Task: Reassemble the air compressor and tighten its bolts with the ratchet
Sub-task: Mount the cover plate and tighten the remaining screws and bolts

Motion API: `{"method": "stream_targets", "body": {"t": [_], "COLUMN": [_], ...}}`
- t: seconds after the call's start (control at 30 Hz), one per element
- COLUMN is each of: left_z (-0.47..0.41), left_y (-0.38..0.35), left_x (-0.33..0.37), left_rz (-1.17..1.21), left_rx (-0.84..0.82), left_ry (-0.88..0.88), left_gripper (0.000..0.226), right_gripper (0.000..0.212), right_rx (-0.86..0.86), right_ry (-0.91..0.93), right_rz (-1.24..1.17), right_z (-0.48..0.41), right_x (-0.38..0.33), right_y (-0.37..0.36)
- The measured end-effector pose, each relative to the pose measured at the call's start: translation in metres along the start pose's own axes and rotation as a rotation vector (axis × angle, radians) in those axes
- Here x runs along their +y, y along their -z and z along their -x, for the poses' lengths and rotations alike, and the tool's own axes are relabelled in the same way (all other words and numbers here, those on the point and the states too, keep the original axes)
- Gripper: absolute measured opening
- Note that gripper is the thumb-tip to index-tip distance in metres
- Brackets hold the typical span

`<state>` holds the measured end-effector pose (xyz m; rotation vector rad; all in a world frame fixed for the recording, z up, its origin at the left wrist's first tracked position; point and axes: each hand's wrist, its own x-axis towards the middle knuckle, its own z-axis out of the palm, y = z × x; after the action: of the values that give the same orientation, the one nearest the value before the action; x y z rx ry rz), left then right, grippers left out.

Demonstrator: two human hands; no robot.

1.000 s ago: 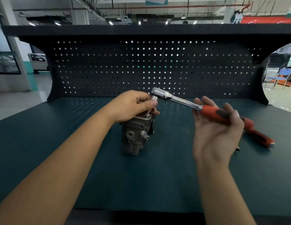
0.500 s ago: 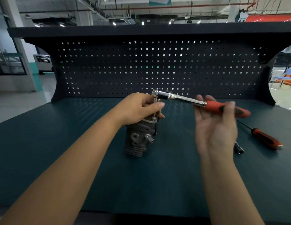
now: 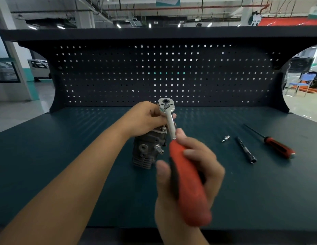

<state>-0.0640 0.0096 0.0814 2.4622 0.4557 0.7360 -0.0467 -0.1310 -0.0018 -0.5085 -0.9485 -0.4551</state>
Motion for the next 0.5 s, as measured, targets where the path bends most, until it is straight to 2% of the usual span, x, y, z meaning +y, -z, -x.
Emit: {"method": "stream_targets", "body": {"t": [0.03, 0.1, 0.13, 0.23, 0.37, 0.43, 0.5], "left_z": [0.001, 0.002, 0.002, 0.002, 0.001, 0.001, 0.001], "left_y": [0.001, 0.003, 0.003, 0.003, -0.001, -0.006, -0.009], "left_x": [-0.001, 0.0, 0.0, 0.002, 0.006, 0.009, 0.011], "left_rz": [0.003, -0.014, -0.034, -0.033, -0.093, -0.11, -0.145], "left_rx": [0.007, 0.019, 0.011, -0.017, -0.037, -0.039, -0.046], "left_ry": [-0.004, 0.001, 0.003, 0.017, 0.007, -0.024, -0.049], "left_gripper": [0.02, 0.024, 0.024, 0.03, 0.03, 0.029, 0.031], "right_gripper": [0.023, 0.024, 0.025, 0.02, 0.03, 0.032, 0.03], "right_rx": [0.045, 0.135, 0.193, 0.371, 0.413, 0.424, 0.415], "right_ry": [-0.006, -0.074, -0.172, -0.549, -1.163, -1.227, -1.13], "right_rz": [-0.014, -0.074, -0.121, -0.289, -0.502, -0.529, -0.519], "right_z": [-0.006, -0.026, -0.039, -0.074, -0.109, -0.103, -0.096], "right_x": [0.002, 0.008, 0.013, 0.04, 0.094, 0.103, 0.102], "right_y": [0.002, 0.01, 0.016, 0.036, 0.037, 0.034, 0.033]}}
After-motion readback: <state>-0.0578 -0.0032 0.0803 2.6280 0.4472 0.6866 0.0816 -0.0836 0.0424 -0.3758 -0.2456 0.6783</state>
